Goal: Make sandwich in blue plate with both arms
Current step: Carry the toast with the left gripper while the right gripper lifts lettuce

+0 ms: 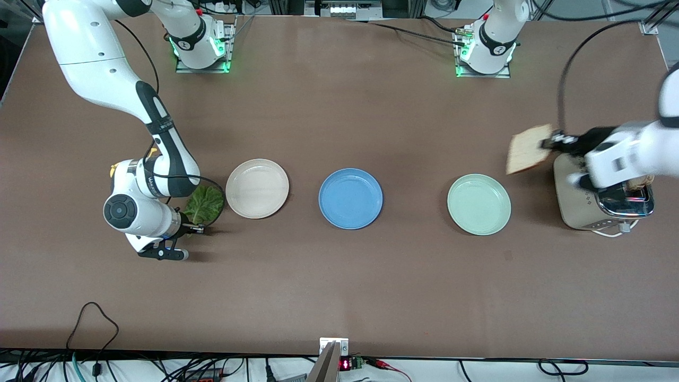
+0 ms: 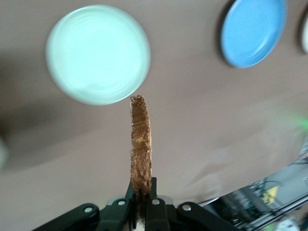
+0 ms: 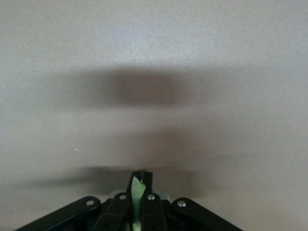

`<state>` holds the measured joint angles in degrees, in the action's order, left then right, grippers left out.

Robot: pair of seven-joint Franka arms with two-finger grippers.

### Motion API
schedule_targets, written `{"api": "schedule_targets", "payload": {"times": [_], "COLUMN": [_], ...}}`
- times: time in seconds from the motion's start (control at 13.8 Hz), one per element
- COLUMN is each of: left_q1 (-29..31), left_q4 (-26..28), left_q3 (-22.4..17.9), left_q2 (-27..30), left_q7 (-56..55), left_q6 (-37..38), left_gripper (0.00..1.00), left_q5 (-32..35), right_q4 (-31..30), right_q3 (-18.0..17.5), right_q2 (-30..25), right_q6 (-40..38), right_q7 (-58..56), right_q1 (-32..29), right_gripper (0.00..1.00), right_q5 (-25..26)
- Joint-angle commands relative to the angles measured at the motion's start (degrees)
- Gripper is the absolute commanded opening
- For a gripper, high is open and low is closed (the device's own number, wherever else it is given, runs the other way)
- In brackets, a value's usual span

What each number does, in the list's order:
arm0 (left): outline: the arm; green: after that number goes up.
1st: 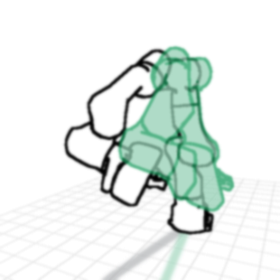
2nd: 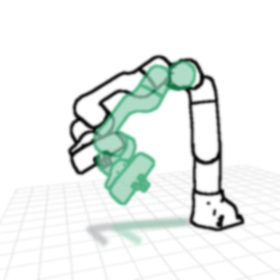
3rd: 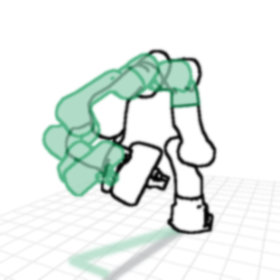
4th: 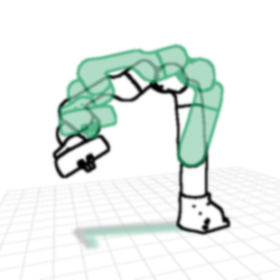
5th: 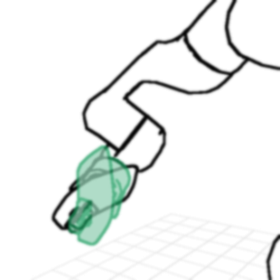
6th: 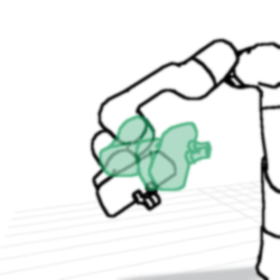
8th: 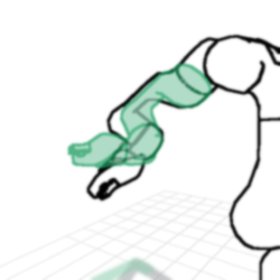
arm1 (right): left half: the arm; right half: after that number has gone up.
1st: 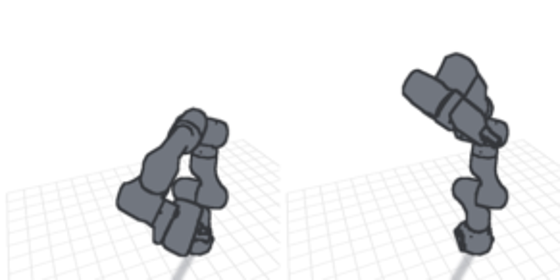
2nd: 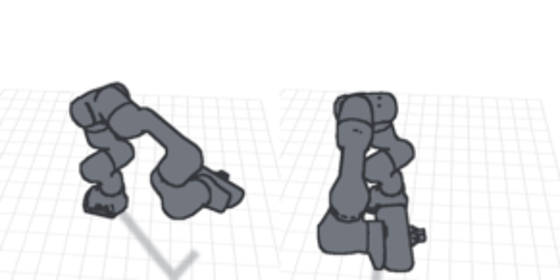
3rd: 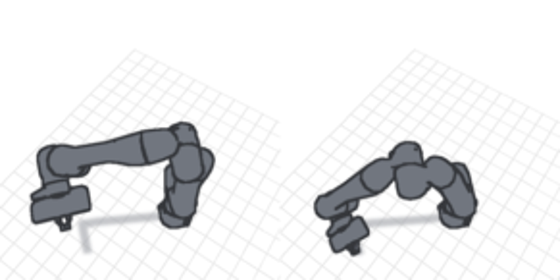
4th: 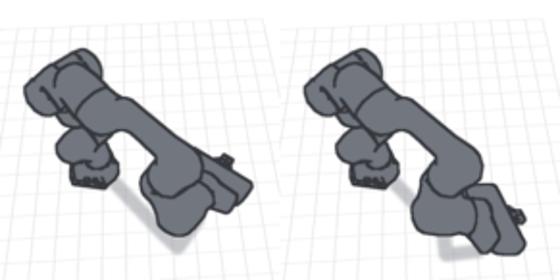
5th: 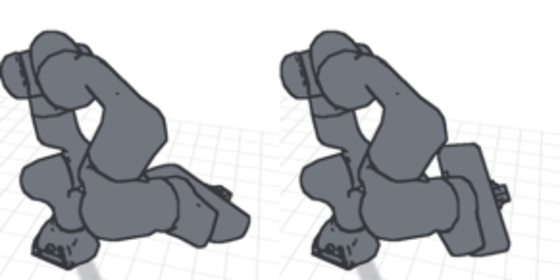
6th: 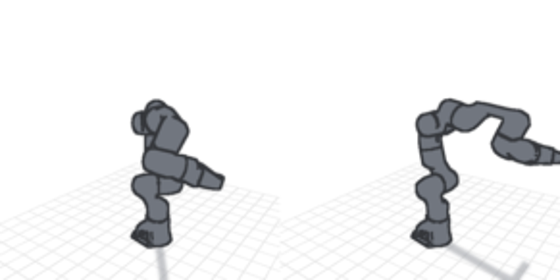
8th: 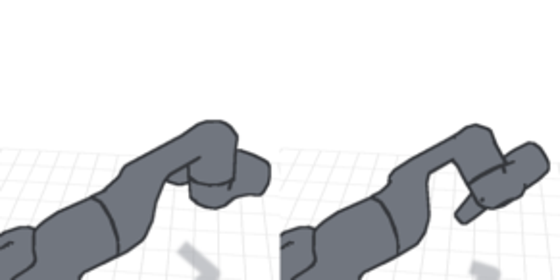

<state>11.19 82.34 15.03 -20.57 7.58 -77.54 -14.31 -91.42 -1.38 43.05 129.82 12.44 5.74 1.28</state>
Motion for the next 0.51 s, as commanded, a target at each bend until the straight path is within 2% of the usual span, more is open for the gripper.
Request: {"api": "schedule_targets", "payload": {"times": [0.0, 0.22, 0.43], "left_q1": [-7.56, -17.14, -23.3], "left_q4": [1.32, 4.48, 4.93], "left_q3": [0.17, 0.17, 0.17], "left_q2": [-3.07, -5.0, -9.3], "left_q7": [-10.0, -19.85, -23.57], "left_q6": [-9.34, -23.31, -34.22], "left_gripper": [0.0, 0.0, 0.0], "left_q5": [-6.77, -9.15, -13.1], "right_q4": [0.19, 0.28, 0.45], "right_q3": [-0.2, -0.2, -0.2], "right_q2": [-0.51, -2.17, -7.17], "right_q6": [-1.06, -3.25, -10.7], "right_q7": [0.48, 0.39, -0.13], "right_q1": [-0.29, -1.34, -1.34], "right_gripper": [0.0, 0.0, 0.0], "right_q5": [0.3, -0.05, 0.04]}}
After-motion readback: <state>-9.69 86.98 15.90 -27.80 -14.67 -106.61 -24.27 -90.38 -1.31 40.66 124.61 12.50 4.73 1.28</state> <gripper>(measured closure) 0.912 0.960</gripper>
